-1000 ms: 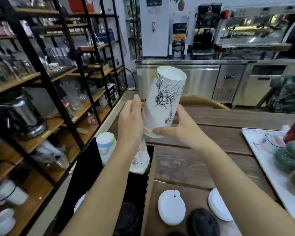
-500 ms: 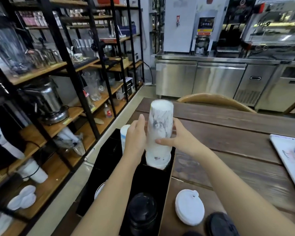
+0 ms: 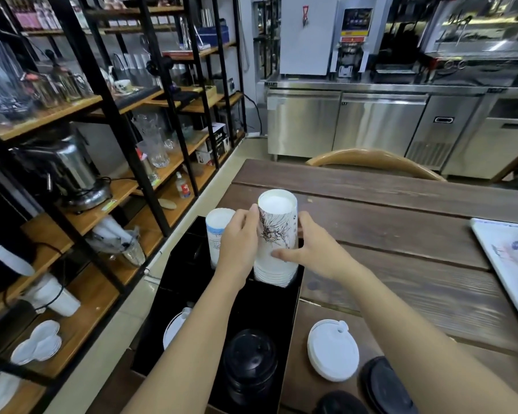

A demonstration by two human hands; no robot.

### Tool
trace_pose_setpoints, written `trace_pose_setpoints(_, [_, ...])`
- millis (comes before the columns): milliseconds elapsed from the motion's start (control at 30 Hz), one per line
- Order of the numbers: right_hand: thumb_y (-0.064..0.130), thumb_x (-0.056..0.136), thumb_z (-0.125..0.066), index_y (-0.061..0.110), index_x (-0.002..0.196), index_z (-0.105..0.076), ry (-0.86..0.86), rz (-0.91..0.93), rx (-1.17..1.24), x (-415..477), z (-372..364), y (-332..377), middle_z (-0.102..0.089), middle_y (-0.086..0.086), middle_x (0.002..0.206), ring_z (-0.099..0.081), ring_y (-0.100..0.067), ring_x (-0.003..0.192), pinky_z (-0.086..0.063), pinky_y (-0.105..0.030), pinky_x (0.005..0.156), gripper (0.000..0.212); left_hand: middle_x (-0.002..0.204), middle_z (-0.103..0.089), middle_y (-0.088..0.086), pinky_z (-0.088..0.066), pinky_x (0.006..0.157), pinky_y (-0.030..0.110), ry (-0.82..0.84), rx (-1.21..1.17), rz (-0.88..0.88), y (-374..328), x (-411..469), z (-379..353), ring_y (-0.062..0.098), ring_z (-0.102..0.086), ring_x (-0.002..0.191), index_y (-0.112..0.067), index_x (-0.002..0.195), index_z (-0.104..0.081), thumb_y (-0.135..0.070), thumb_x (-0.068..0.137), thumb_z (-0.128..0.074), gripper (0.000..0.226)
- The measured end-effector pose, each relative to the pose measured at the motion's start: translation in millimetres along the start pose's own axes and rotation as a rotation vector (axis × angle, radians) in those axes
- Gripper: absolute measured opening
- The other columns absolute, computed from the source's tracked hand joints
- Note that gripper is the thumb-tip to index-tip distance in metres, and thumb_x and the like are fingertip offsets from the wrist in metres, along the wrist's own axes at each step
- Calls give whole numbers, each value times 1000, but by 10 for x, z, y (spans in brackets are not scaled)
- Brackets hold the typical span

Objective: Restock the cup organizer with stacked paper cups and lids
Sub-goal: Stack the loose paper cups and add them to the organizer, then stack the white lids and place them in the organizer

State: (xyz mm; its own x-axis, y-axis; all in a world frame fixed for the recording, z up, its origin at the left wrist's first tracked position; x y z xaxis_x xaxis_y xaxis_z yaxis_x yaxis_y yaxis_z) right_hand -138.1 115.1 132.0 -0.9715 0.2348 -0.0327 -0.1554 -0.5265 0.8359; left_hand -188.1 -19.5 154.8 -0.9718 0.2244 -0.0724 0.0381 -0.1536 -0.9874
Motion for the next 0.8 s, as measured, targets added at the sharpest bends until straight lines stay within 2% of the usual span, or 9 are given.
trace_pose_setpoints(67, [34,69,-78,25,115,-41,31,-38,-43,-40,-51,-112,-58,9,117,-56,-13,109,-48,-30,75,60,79,-57,-7,-47,95,55,-8,-3,-9,28,12,-1,12,-53,83,-11,87,-58,-42,94,-41,37])
trace_pose_setpoints(200, [29,72,-74,25,125,-41,32,-55,-90,-96,-124,-272,-56,5,126,-56,-16,105,-48,-33,80,63,81,-57,-9,-46,96,53,19,-24,-6,50,3,4,9,-53,82,-23,76,-56,-41,94,-42,29])
trace_pose_setpoints(267, [31,74,-72,26,132,-37,5,-22,-116,-141,-108,-264,-50,5,136,-49,-17,121,-41,-42,98,68,81,-56,-9,-48,90,41,2,-41,-26,27,-49,5,6,-52,78,-25,75,-55,-37,95,-43,26])
trace_pose_setpoints(333, [34,78,-70,24,141,-29,-50,-12,-127,-216,-48,-258,-43,3,144,-38,-17,134,-31,-46,110,75,89,-56,-10,-44,82,23,-128,-24,-124,-14,-173,10,3,-54,85,-24,87,-57,-31,95,-46,15])
trace_pose_setpoints(433, [33,84,-66,22,142,-29,-175,-42,-28,-369,70,-356,-46,0,140,-43,-17,129,-37,-31,102,70,102,-50,-14,-39,90,16,-327,0,-396,12,-429,-33,1,-49,101,-19,105,-51,-24,93,-49,13])
trace_pose_setpoints(567, [31,87,-63,18,137,-38,-259,-159,-37,-630,92,-664,-53,-3,134,-49,-17,121,-38,-27,97,58,102,-48,-22,-38,88,12,-106,91,-544,330,-807,-418,-11,-45,98,-31,103,-47,-26,89,-47,15])
trace_pose_setpoints(667, [32,86,-61,14,139,-36,-203,-279,-95,-833,-18,-972,-47,-5,142,-43,-21,131,-34,-38,108,62,118,-50,-9,-36,99,19,137,256,-387,741,-1034,-749,3,-45,116,-18,122,-48,-30,87,-47,37])
trace_pose_setpoints(733, [37,87,-59,13,145,-26,-103,-397,-162,-961,-106,-1158,-39,-6,149,-34,-24,138,-28,-44,113,71,142,-40,-2,-28,108,23,237,480,-146,1053,-1082,-901,15,-34,134,-15,140,-33,-23,90,-50,53])
trace_pose_setpoints(800, [41,86,-58,12,145,-23,-1,-508,-168,-1080,-188,-1299,-40,-6,148,-35,-26,137,-25,-45,113,74,153,-29,4,-24,114,33,308,566,151,1306,-1089,-945,22,-26,141,-14,147,-21,-14,91,-47,62])
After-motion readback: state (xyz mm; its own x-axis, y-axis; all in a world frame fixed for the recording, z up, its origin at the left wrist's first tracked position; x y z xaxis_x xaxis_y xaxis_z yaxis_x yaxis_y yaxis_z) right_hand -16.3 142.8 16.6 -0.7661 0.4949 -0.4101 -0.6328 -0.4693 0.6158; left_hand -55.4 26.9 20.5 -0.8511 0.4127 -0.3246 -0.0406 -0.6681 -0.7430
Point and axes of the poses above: each hand's wrist, its own x-axis towards the middle knuckle, its own z-axis out of the back of the hand, y = z × x, the point moved 2 cm from there along x, towards the middle knuckle
